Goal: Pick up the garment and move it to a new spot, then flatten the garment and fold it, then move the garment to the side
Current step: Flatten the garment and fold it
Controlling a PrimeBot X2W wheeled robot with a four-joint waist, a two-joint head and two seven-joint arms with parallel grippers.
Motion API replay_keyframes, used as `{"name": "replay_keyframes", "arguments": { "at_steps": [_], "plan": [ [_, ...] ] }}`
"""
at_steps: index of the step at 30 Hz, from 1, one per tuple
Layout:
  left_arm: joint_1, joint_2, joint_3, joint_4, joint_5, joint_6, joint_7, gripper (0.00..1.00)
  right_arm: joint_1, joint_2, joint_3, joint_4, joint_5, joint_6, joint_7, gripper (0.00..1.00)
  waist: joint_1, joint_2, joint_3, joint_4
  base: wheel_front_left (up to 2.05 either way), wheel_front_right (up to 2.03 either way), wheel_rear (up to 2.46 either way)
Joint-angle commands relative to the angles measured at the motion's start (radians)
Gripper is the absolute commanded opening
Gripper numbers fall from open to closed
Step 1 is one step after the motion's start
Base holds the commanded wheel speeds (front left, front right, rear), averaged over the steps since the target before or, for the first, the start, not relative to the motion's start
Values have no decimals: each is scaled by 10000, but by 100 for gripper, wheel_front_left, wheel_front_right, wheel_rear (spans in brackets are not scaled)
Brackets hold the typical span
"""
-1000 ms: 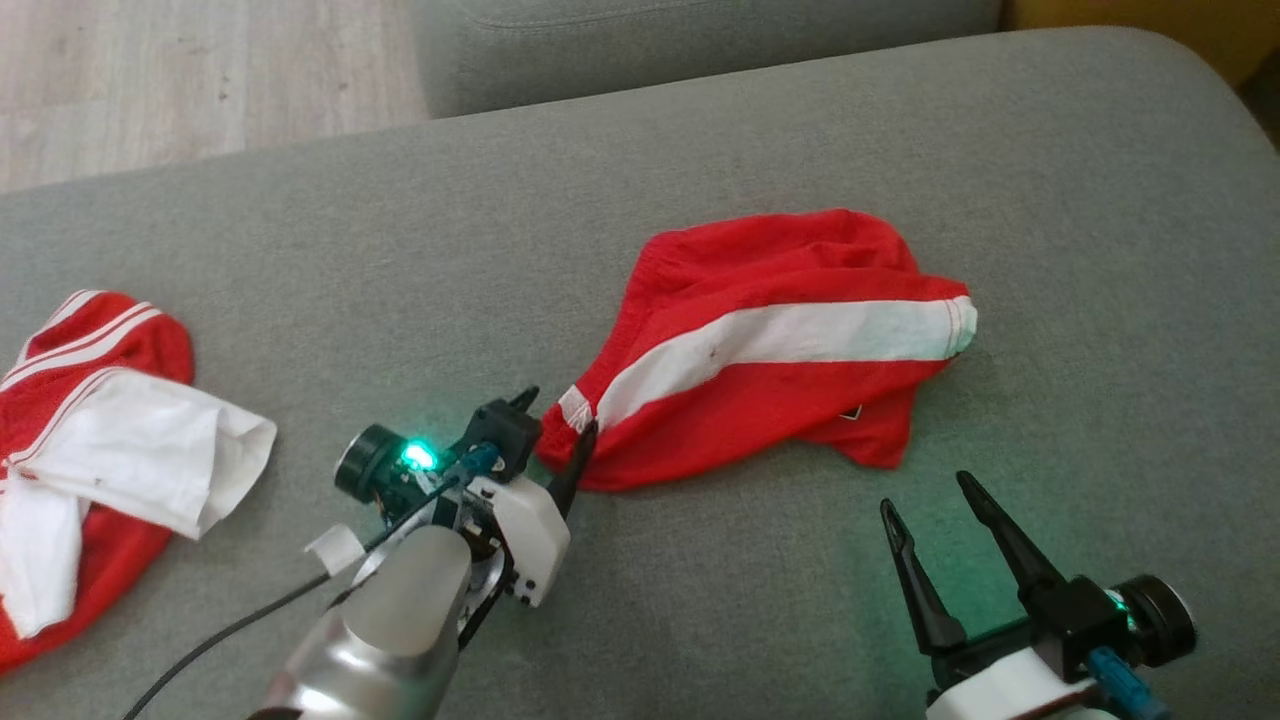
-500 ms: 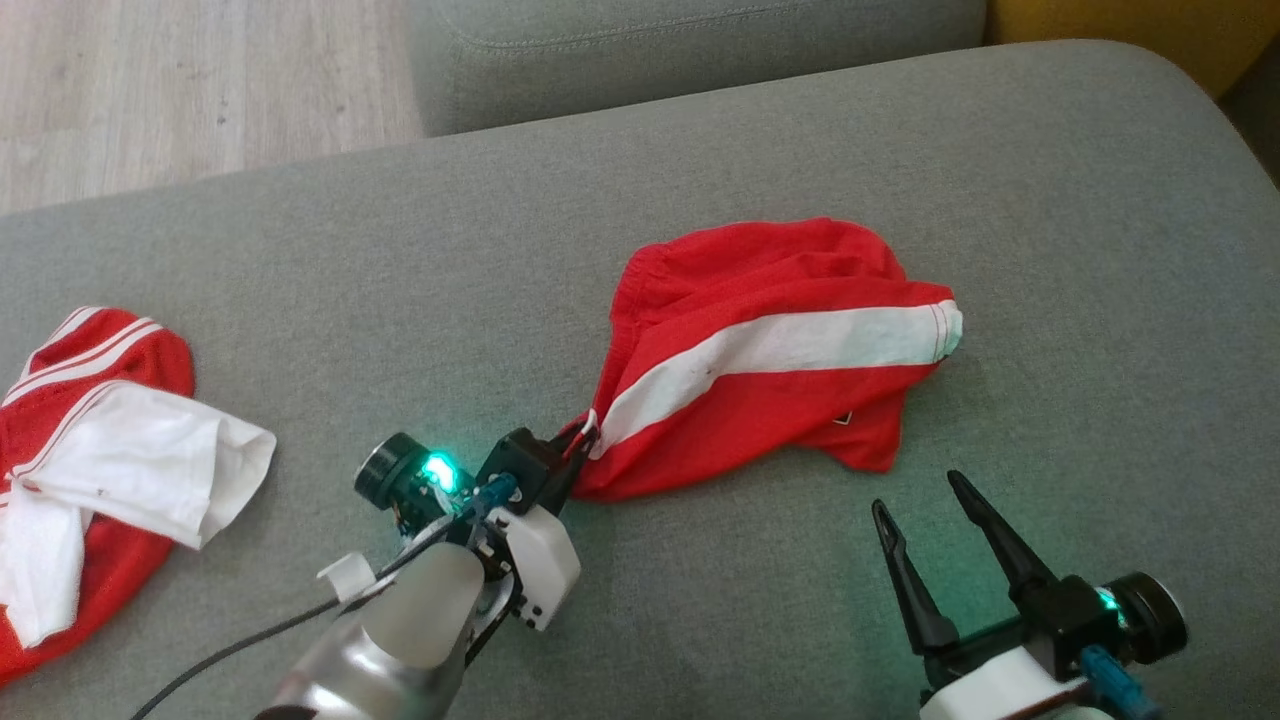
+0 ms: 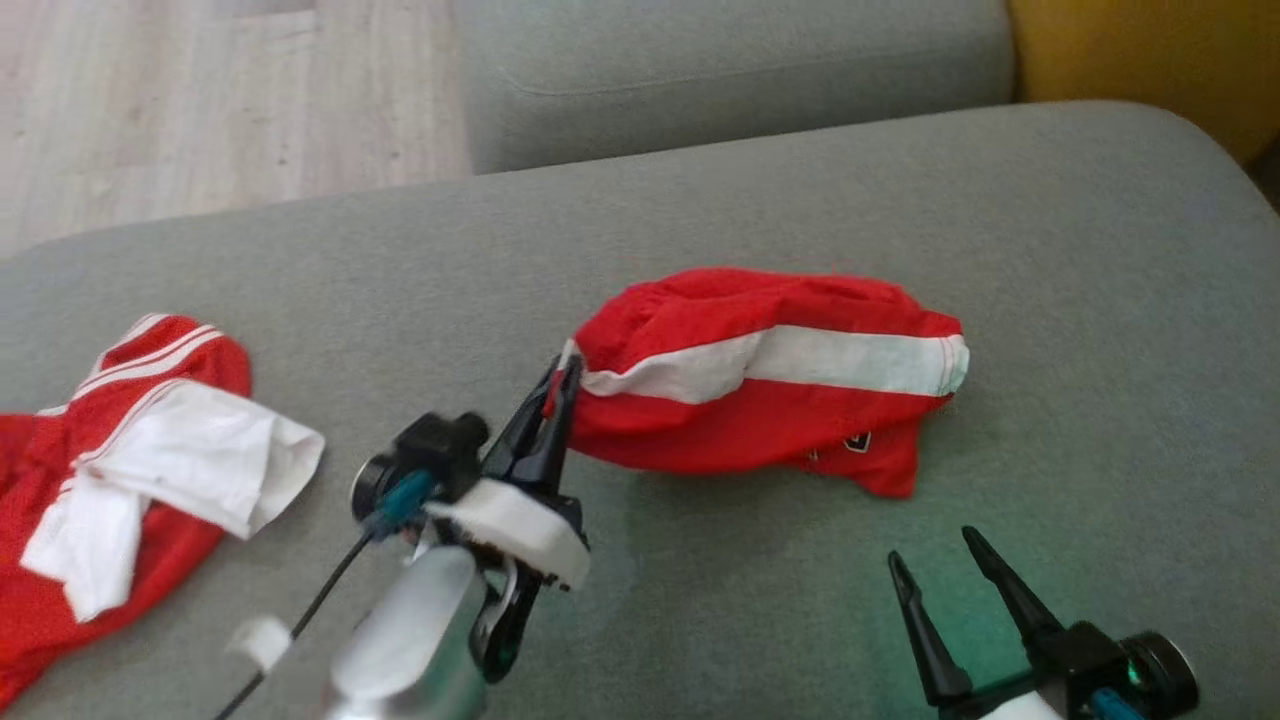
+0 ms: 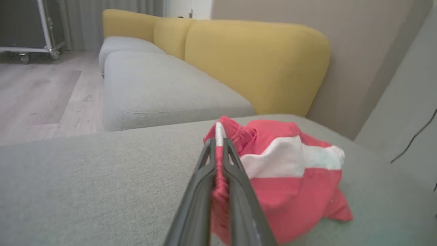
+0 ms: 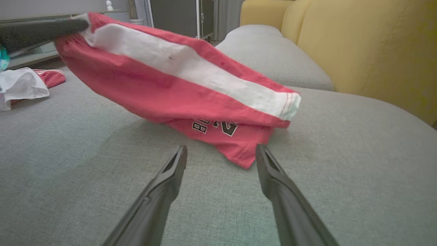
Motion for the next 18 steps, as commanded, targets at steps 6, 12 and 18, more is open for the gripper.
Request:
{"name": "replay_keyframes", "arguments": {
  "at_steps": [6,12,18],
  "plan": [
    [1193,235,1524,-1950,-679,-137,-122,0,-299,90,-86,-5,943,-7,-38,100,1,0,6,638,0,0,0],
    [2049,884,2023,-2693,-1198,-277,-123,0,-1204,-205,652,372,3826,-7,-38,100,1,0,303,1156,0,0,0],
    [2032,1384,1974,-2812,-1304,-302,-123,0,-2830,-1856,2377,623,6476,-7,-38,100,1,0,571,1473,0,0,0]
  ]
}}
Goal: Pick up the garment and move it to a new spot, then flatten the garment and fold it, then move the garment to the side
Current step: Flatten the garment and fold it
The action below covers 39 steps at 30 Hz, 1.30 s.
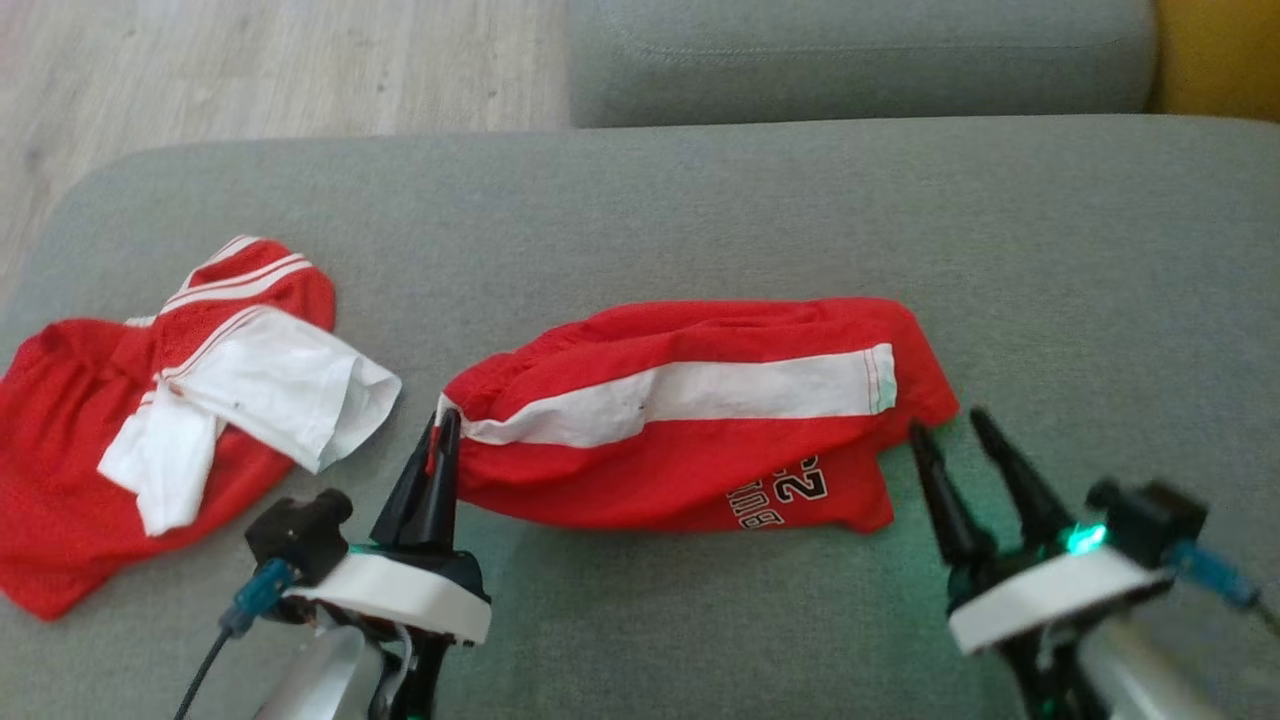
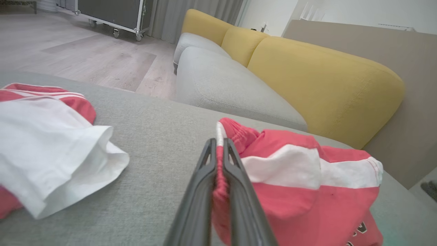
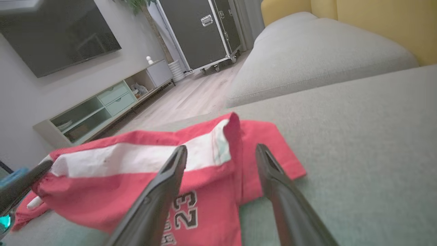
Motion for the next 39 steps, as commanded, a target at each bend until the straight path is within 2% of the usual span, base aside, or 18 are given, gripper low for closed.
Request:
{"name": "replay_keyframes", "arguments": {
  "at_steps": [1,7,11,12,14,15,18,21,25,30,36,39],
  "plan": [
    [-398,250,310,-382,-46,-51,-123,0,-747,-533,545,-145,488,-7,-38,100,-1,-1,143,142,0,0,0],
    [-649,288,126,-418,-83,-56,-123,0,-2134,-1616,2430,482,2407,-7,288,100,-1,-1,346,492,0,0,0],
    [-816,238,-30,-438,-156,-57,-123,0,-2687,-1852,3412,1034,3056,-7,239,100,-1,-1,486,699,0,0,0],
    [-849,228,-61,-449,-173,-57,-123,0,-2802,-1851,3619,1154,3205,-7,211,91,-1,-1,521,733,0,0,0],
    [-901,217,-114,-472,-203,-58,-123,0,-3020,-1856,3985,1351,3474,-7,150,28,-1,-1,580,780,0,0,0],
    [-928,217,-128,-483,-223,-58,-123,0,-3138,-1859,4102,1412,3580,-7,105,0,-1,-1,603,786,0,0,0],
    [-1036,188,-94,-655,-430,-58,-124,0,-3567,-1896,4211,1402,3699,-7,-4,0,-1,-1,719,697,0,0,0],
    [-1187,179,-27,-880,-688,-58,-124,0,-3920,-1946,3875,1166,3655,-7,-27,0,-1,-1,849,557,0,0,0],
    [-2190,185,-202,-1428,-1610,-58,-119,0,-4663,-2177,2386,353,3140,-7,-33,0,-1,-1,1249,145,0,0,0],
    [-4808,-54,-149,-1492,-2943,-59,117,0,-6160,-2711,805,-320,1911,-7,-35,0,-1,-1,1952,-560,0,0,0],
    [-8636,-637,96,-599,-4024,-59,167,0,-8384,-3036,-195,-638,901,-7,-36,0,-1,-1,2842,-1459,0,0,0],
    [-9943,-789,126,-531,-4439,-59,9,0,-9159,-3074,-622,-944,560,-7,-36,0,-1,-1,3119,-1756,0,0,0]
  ]
}}
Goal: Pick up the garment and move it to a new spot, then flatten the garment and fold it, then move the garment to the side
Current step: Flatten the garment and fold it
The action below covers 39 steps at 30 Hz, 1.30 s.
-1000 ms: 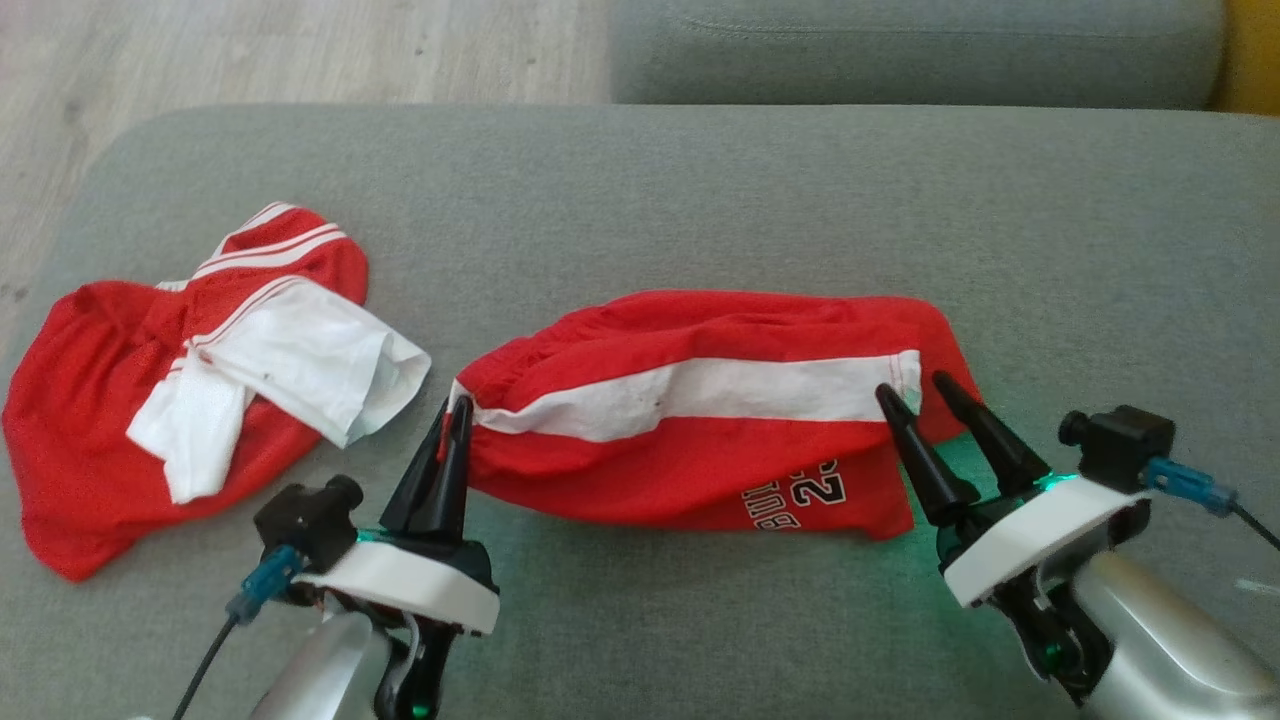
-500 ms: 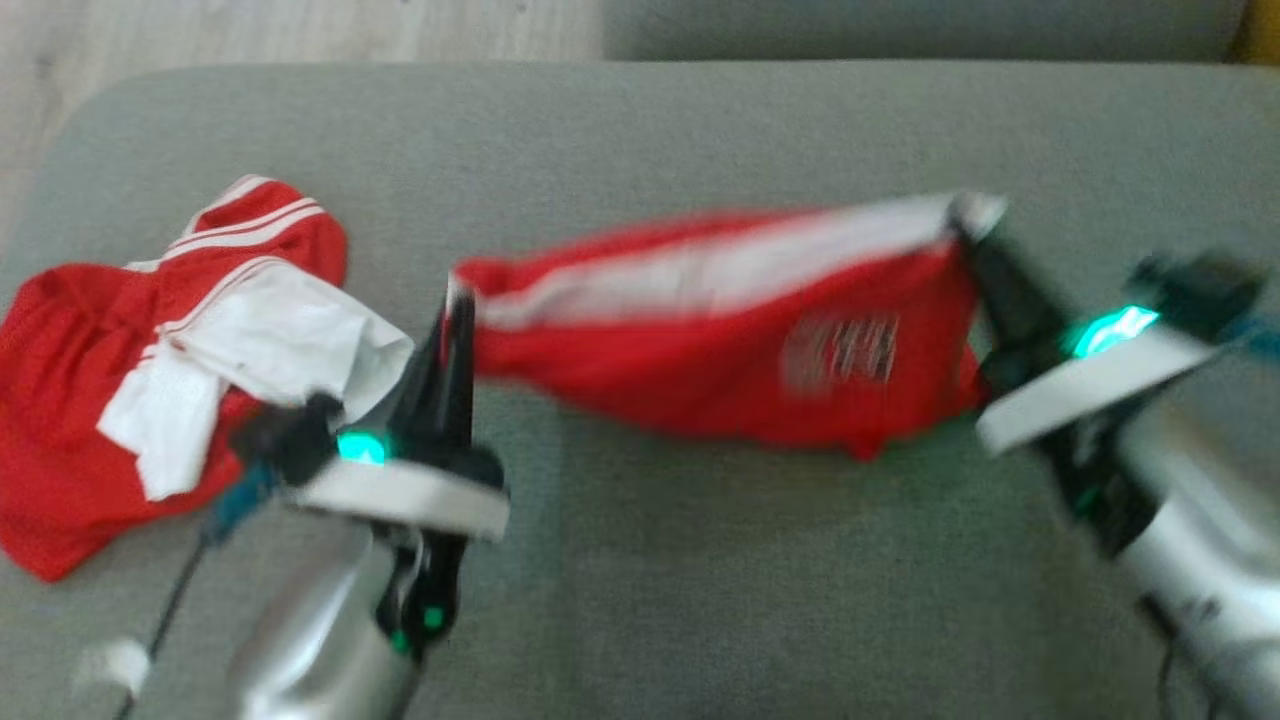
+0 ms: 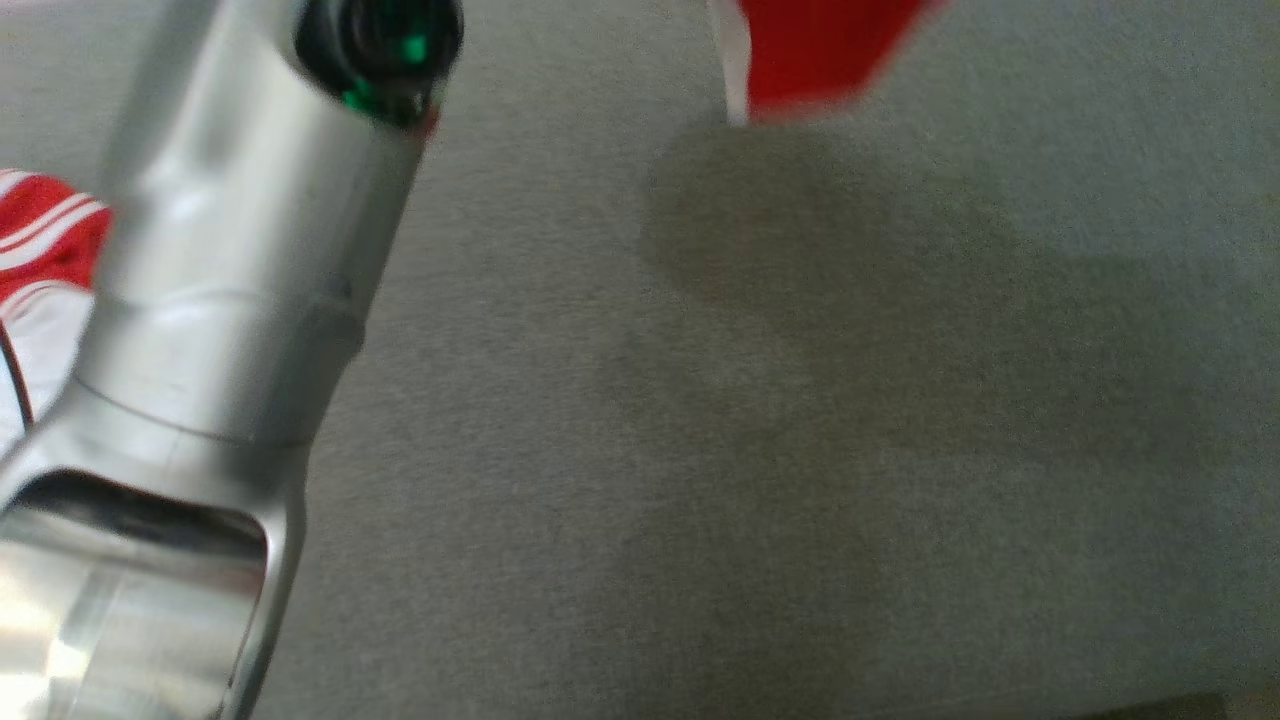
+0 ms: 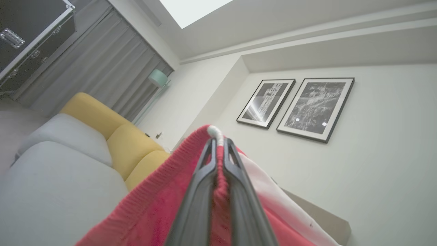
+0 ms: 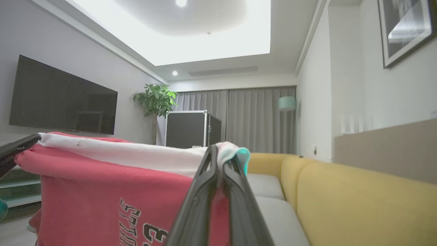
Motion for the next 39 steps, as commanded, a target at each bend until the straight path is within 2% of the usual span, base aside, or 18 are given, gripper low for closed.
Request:
{"name": "replay_keyframes", "arguments": {
  "at_steps": [1,4,6,12,18,25,31,35,39],
  "plan": [
    [-569,222,217,-366,-114,-59,-117,0,-272,-188,-218,-469,-198,-7,-63,0,-3,0,536,-560,0,0,0],
    [-410,292,142,-636,-425,-59,-184,0,-187,-125,-470,-832,-394,-7,-64,0,-3,0,562,-651,0,0,0],
    [235,465,49,-738,-437,-59,-199,0,363,-134,-279,-955,-453,-7,-64,0,-3,0,523,-635,0,0,0],
    [3720,476,253,-626,-45,-59,-205,0,3191,-155,384,-907,-265,-7,-64,0,-3,0,229,-251,0,0,0],
    [7051,130,763,-464,545,-59,-207,0,6193,173,498,-955,41,-7,-64,0,-3,0,-420,103,0,0,0],
    [9979,-14,1513,-1215,1090,-59,-207,0,8874,399,369,-1620,158,-7,-64,0,-3,0,-1587,313,0,0,0],
    [11284,-34,1663,-1988,1156,-18,-207,0,10318,363,-67,-2499,178,-7,-49,0,-3,0,-2171,473,0,0,0],
    [11439,-36,1355,-2478,1158,363,-208,0,10667,399,-413,-3118,85,-7,217,0,-3,0,-2189,608,0,0,0],
    [10676,-37,1001,-2657,1008,841,-208,0,10004,425,-464,-3173,129,-7,577,0,-3,0,-1768,727,0,0,0]
  ]
}}
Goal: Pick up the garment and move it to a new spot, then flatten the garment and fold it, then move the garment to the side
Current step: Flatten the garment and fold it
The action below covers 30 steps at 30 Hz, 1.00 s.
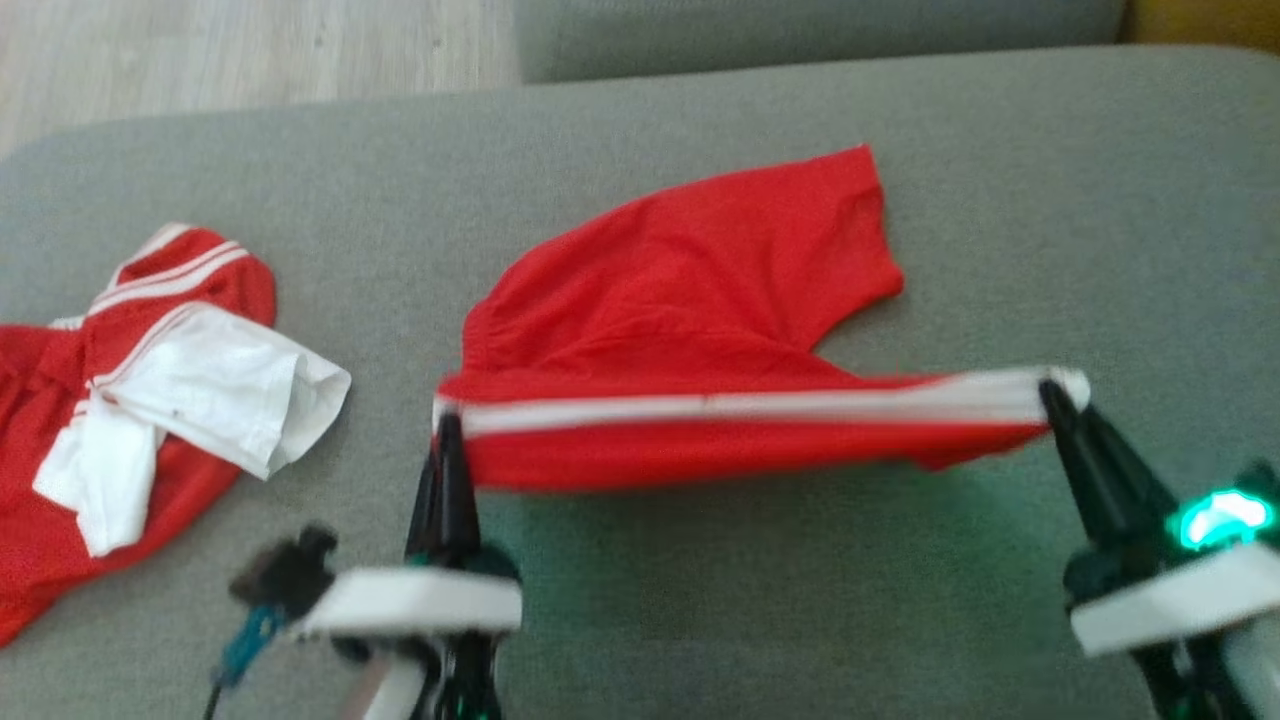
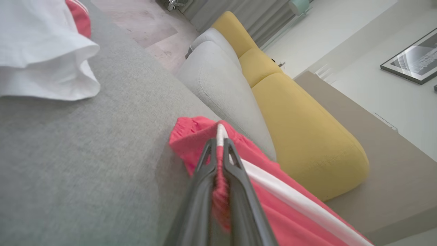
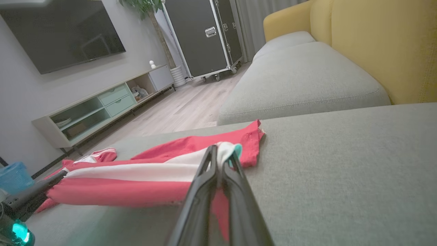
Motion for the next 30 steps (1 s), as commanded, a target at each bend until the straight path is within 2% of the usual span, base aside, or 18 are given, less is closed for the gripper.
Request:
{"name": "replay_keyframes", "arguments": {
  "at_steps": [1,6,9,19,21,22,23,24,25,30],
  "plan": [
    [-872,60,260,-321,-92,131,-98,0,-758,-272,24,-179,104,-7,67,0,0,-1,338,68,0,0,0],
    [-2763,60,-96,88,-648,617,-99,0,-2773,-467,532,791,259,-7,447,0,0,-1,1240,198,0,0,0],
    [-4224,59,-287,825,-1130,938,-99,0,-4527,-631,1204,1832,548,-7,653,0,0,-1,1890,250,0,0,0],
    [-6569,59,-402,2601,-1726,1117,-99,0,-7853,-711,3171,4266,1389,-7,395,0,0,-1,2799,306,0,0,0],
    [-6812,59,-469,2827,-1810,1074,-99,15,-8350,-639,3589,4655,1569,-7,214,0,0,-1,2910,307,0,0,0],
    [-6913,59,-496,2922,-1833,1058,-99,25,-8581,-602,3790,4842,1663,-7,117,7,0,-1,2956,307,0,0,0],
    [-6993,59,-537,3023,-1868,1046,-99,41,-8788,-558,3975,5039,1757,-7,20,22,0,-1,2984,303,0,0,0],
    [-7063,59,-579,3121,-1896,1044,-99,94,-8973,-510,4141,5240,1854,-7,-74,58,0,-1,3006,298,0,0,0],
    [-7126,59,-602,3204,-1899,1047,-99,100,-9138,-454,4250,5447,1948,-7,-191,100,0,-1,3022,292,0,0,0],
    [-7166,59,-551,3353,-1515,1054,-99,100,-9451,-257,4444,6014,2231,-7,-582,100,0,-1,2917,316,0,0,0]
  ]
}}
